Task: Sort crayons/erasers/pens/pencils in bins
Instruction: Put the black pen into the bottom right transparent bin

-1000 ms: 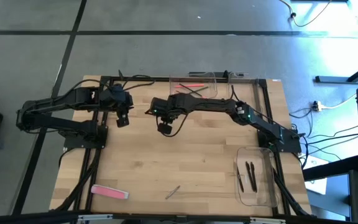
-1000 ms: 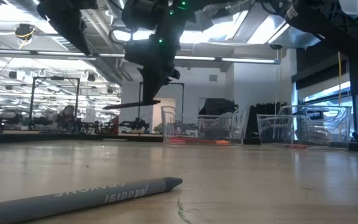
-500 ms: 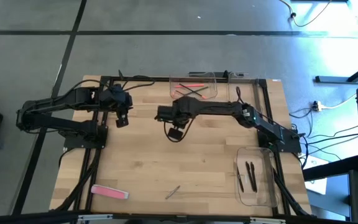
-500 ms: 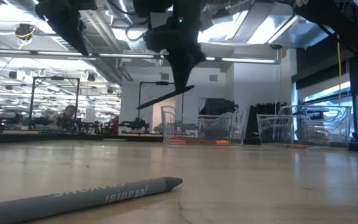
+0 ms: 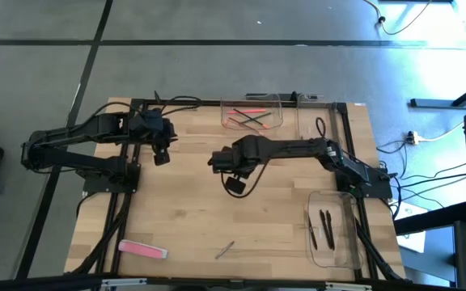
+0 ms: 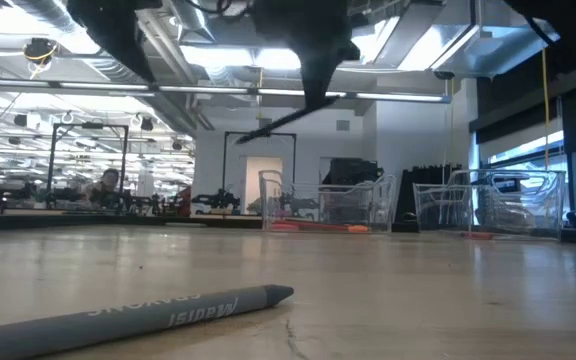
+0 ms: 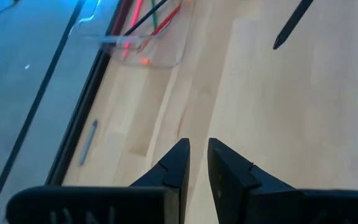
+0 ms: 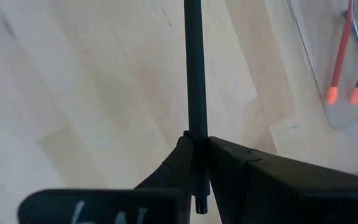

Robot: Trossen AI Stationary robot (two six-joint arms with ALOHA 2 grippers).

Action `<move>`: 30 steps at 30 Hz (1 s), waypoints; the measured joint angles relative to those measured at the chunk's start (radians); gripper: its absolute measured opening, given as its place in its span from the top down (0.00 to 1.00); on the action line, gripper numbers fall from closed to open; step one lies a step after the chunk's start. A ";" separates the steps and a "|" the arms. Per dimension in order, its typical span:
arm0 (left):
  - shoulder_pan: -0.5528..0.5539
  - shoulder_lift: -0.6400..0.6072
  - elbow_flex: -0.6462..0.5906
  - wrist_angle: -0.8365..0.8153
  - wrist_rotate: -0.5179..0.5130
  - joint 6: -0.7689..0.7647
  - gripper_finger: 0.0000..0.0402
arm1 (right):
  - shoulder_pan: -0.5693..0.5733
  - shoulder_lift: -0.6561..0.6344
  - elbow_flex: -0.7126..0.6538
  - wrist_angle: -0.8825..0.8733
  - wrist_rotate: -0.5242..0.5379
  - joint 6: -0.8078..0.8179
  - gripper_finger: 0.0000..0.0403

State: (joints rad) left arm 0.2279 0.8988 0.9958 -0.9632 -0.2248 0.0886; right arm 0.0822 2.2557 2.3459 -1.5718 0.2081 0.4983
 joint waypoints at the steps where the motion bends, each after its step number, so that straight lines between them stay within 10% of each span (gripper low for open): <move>1: 0.000 0.000 0.000 0.009 0.011 0.000 0.88 | 0.006 -0.008 -0.001 0.001 -0.001 0.008 0.90; 17: -0.007 0.000 0.000 0.153 0.195 0.083 0.88 | 0.094 -0.424 -0.451 -0.001 0.061 0.404 0.90; 30: -0.085 0.000 0.000 0.243 0.213 0.132 0.88 | 0.352 -0.656 -0.681 0.002 -0.102 0.946 0.90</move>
State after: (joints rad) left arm 0.1430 0.8989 0.9958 -0.7204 -0.0120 0.2210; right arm 0.4342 1.5999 1.6652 -1.5696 0.1065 1.4441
